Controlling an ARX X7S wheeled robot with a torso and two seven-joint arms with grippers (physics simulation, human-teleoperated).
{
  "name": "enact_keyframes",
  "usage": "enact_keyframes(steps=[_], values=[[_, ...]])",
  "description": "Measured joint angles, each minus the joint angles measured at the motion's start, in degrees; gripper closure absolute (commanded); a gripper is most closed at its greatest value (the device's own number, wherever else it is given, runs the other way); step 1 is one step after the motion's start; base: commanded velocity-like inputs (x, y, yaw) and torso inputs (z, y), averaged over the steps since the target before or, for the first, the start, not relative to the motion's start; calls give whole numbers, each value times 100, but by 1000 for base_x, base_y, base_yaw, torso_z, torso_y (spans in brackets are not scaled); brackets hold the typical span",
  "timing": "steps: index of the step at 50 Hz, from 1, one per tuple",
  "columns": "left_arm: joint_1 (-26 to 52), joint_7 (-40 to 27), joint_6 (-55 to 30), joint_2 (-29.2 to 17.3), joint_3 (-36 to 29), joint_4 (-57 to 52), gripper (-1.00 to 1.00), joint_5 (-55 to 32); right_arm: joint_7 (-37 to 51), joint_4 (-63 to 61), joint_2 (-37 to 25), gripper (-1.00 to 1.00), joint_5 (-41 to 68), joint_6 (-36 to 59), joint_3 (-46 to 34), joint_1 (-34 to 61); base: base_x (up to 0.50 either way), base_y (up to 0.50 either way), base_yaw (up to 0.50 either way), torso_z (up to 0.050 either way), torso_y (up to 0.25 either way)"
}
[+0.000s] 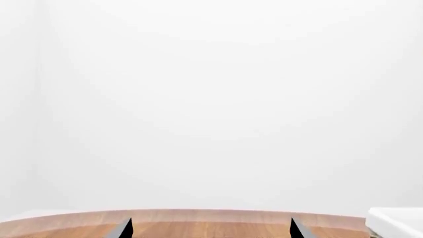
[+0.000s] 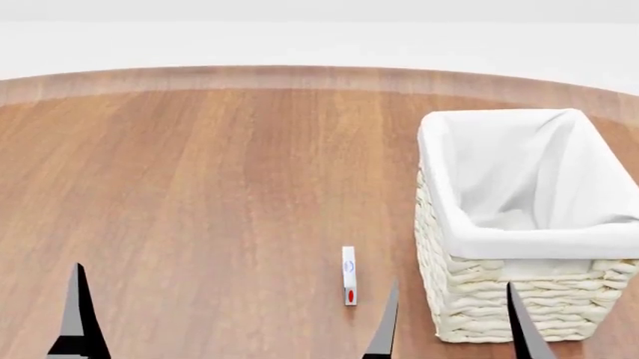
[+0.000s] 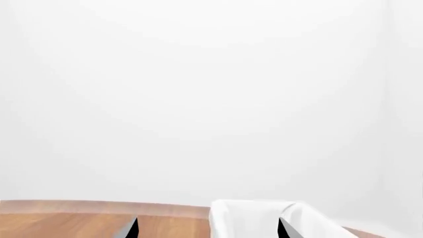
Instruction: Pick up the tomato sauce, and put it in the basket.
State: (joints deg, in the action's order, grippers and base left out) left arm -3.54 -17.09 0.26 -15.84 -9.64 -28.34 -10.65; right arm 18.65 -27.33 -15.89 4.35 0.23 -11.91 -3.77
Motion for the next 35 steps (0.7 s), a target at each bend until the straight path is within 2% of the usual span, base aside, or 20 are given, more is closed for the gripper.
enact_keyframes(steps=[35], values=[[34,-47,158,-63,-12,212,-100,-138,81,310,-82,-100,253,251,-58,-351,0,0,0,0,0]])
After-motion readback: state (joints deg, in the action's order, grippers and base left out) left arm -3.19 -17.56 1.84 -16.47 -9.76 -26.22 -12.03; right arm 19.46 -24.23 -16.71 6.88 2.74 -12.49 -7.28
